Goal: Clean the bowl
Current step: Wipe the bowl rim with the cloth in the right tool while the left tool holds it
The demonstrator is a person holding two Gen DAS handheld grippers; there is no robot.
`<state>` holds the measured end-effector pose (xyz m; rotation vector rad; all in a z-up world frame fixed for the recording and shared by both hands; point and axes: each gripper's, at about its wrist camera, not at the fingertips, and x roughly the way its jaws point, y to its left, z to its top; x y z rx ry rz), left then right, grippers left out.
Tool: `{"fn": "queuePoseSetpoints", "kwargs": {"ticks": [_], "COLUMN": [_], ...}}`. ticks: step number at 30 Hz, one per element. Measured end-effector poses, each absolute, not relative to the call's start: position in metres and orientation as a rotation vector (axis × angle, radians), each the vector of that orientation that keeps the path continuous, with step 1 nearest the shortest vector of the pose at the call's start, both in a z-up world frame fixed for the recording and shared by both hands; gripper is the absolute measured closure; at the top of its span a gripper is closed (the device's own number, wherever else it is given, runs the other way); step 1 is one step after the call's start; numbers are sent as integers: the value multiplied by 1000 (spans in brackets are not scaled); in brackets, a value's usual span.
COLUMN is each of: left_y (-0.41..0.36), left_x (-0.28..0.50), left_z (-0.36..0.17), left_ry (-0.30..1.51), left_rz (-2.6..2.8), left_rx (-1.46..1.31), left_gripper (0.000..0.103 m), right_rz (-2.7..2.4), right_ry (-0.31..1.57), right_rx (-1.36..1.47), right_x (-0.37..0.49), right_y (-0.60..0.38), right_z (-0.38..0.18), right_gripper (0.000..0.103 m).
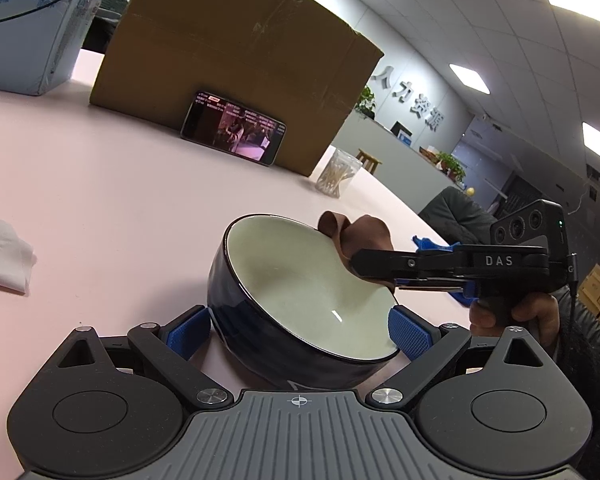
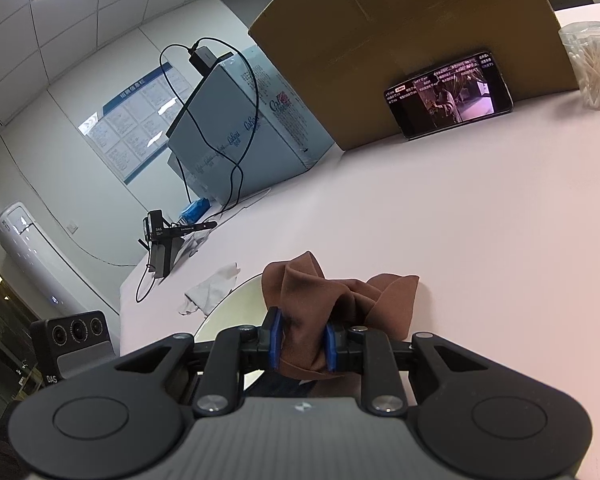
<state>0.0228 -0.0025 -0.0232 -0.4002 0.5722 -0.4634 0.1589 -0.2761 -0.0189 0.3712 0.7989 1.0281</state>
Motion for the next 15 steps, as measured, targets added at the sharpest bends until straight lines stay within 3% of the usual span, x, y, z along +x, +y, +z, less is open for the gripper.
{"fn": "queuePoseSetpoints", "kwargs": {"ticks": [15], "left_y": [-2], "left_x": [23], "left_z": [-24], "left_ry": [573], "left_rz": [-465], "left_rx": [-402], "left_gripper": [6], "right_rz": [1027], "right_ry": [797], "right_rx": [318], "right_x": [169], "right_y": [-260], "right_z": [-20], "right_gripper": [78]}}
